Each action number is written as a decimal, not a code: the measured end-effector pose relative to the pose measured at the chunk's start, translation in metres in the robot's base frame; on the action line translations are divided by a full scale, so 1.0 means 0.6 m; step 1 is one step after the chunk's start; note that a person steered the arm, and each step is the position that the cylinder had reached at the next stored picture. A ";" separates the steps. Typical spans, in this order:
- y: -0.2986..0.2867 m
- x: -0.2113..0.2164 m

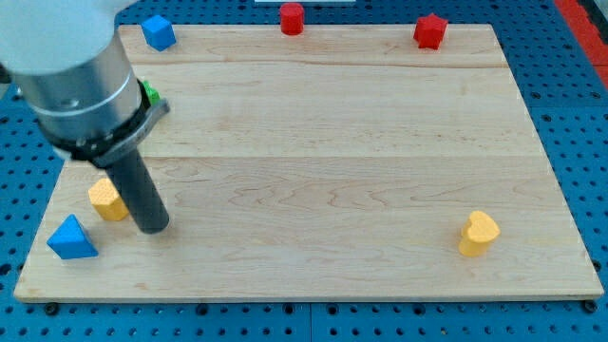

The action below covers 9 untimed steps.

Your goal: Slide the green star above to the green circle

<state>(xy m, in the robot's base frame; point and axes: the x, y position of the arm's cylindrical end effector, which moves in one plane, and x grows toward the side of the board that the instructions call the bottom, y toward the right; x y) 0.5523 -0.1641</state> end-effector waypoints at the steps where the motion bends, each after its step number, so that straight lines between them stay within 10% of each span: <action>1: -0.049 -0.006; 5: 0.074 -0.037; 9: 0.021 -0.310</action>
<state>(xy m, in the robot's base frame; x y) 0.3663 -0.1516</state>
